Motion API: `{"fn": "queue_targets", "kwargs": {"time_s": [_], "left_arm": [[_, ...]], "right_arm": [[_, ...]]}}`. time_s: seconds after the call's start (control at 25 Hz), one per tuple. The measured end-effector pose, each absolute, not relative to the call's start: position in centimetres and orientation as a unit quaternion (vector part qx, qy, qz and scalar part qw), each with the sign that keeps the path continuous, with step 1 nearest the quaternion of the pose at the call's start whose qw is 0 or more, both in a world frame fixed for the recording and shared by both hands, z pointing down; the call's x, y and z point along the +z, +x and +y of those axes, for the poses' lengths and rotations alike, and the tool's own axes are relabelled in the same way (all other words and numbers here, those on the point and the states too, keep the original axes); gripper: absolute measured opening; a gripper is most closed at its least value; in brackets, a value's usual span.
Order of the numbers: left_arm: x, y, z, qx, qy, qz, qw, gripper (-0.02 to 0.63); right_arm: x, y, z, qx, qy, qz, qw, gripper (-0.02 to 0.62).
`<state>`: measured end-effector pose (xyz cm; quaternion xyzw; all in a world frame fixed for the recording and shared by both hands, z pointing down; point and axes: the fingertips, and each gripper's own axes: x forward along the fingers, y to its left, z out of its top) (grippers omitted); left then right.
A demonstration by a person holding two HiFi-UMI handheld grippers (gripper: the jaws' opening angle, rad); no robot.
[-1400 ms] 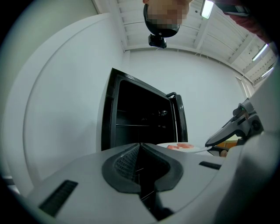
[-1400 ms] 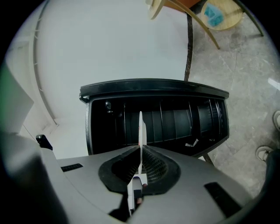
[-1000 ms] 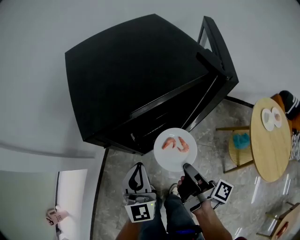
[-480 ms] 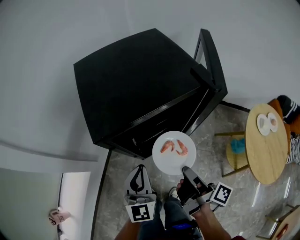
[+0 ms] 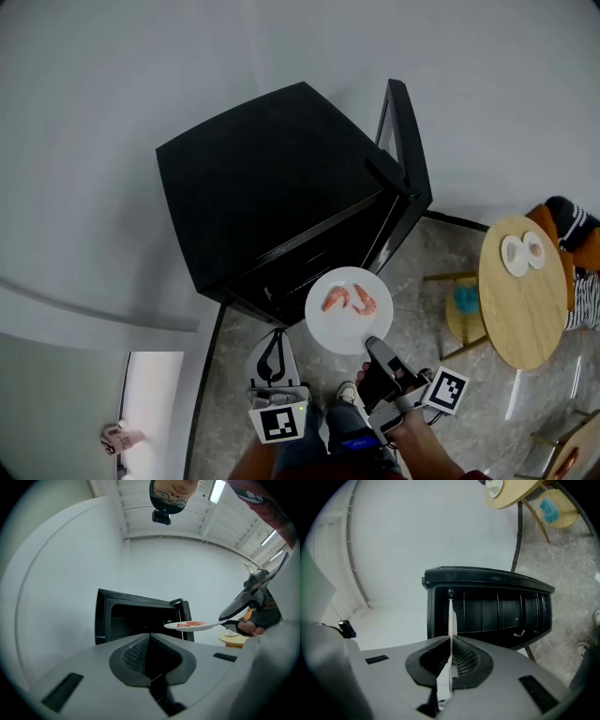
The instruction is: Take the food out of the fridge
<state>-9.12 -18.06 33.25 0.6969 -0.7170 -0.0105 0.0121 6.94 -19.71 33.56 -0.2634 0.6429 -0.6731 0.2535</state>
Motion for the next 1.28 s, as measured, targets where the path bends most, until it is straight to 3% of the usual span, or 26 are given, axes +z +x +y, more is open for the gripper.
{"fn": "queue_targets", "kwargs": {"time_s": [1.28], "left_arm": [[24.9,-7.7,-14.0,-0.03,0.709,-0.704,-0.028,0.014]], "right_arm": [[25.1,9.6,-15.5,-0.638,-0.266,0.673,0.262,0.032]]}}
